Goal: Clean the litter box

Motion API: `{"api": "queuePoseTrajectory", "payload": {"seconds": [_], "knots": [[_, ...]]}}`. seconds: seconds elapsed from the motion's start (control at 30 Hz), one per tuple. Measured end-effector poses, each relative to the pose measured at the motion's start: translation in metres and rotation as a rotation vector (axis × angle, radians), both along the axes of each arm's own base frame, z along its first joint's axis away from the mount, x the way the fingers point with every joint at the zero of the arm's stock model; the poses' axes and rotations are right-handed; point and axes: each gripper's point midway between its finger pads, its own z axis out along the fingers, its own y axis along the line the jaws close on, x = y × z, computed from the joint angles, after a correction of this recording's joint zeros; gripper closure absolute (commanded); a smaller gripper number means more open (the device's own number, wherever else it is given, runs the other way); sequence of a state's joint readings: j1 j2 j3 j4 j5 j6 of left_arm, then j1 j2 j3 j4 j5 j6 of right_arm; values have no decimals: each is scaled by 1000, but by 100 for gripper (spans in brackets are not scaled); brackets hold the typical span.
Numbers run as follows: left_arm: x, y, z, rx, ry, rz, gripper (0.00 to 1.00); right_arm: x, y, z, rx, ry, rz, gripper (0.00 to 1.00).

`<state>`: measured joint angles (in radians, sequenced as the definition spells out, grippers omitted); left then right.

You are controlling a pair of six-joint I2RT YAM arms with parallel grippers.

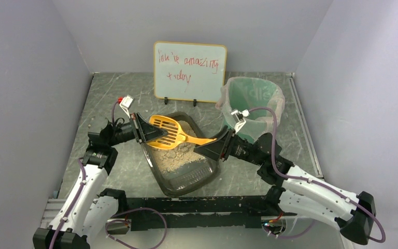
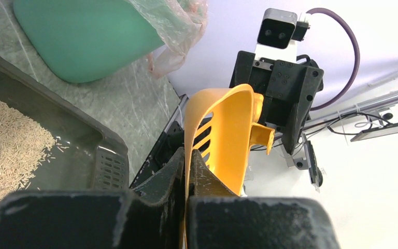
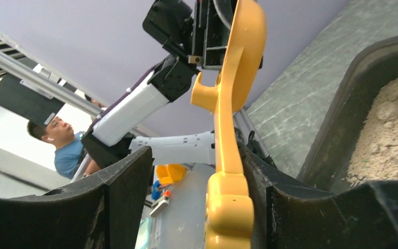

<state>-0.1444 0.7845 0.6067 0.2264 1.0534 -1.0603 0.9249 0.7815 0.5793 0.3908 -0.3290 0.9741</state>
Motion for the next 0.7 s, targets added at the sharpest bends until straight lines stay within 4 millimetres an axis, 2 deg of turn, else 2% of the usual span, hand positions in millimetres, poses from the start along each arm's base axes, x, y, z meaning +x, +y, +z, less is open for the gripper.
{"api": "queuePoseTrajectory", "payload": {"seconds": [0.27,0.63,0.7], "knots": [[-1,0,-1,1,4,-5,95,13,-9,6,1,-41,-102,42],[-2,0,-1,2,4,-8,95,17,-13,5,-7,-53,-133,69],[-2,0,-1,3,5,-8,95,18,-12,4,-12,-51,-133,79]]}}
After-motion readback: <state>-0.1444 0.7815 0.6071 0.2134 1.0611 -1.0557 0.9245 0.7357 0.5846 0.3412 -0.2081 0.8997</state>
